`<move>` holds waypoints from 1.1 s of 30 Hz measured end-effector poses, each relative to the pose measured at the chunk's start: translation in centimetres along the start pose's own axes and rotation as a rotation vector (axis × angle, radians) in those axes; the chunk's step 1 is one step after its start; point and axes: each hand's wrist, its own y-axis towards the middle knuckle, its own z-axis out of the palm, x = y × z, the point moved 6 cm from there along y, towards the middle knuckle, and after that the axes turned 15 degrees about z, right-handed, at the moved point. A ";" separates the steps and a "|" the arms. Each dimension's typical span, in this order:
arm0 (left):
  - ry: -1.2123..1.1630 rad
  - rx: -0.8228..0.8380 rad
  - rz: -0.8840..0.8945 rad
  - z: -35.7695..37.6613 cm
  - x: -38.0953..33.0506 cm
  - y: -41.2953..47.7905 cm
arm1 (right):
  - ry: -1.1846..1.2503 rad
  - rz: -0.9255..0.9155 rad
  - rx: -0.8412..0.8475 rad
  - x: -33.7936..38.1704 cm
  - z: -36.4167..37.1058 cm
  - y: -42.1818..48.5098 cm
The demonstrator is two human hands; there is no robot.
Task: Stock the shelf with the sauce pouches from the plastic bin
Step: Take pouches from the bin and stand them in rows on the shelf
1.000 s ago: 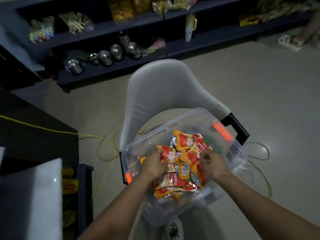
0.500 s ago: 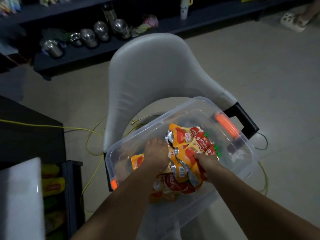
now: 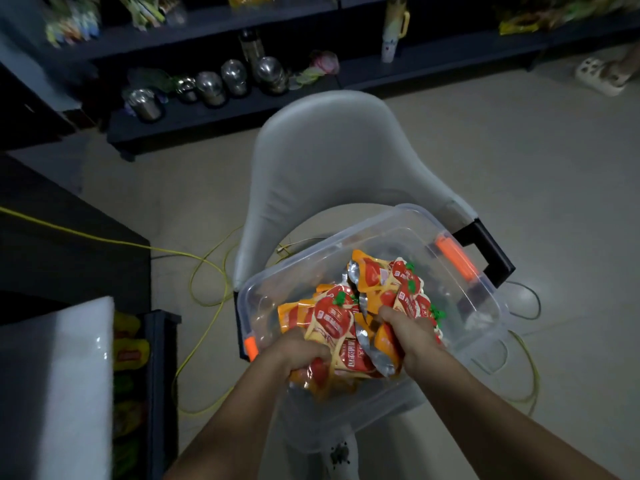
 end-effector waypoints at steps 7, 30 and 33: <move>-0.541 -0.243 0.349 -0.2 -3.8 -9.4 | -0.195 -0.300 0.220 -0.9 1.0 -9.7; -0.880 -0.951 0.594 2.4 5.3 -51.3 | -1.039 -0.531 0.860 -21.3 1.8 -40.9; -0.883 -1.058 0.616 1.8 7.6 -56.5 | -1.128 -0.520 0.967 -25.1 3.3 -44.9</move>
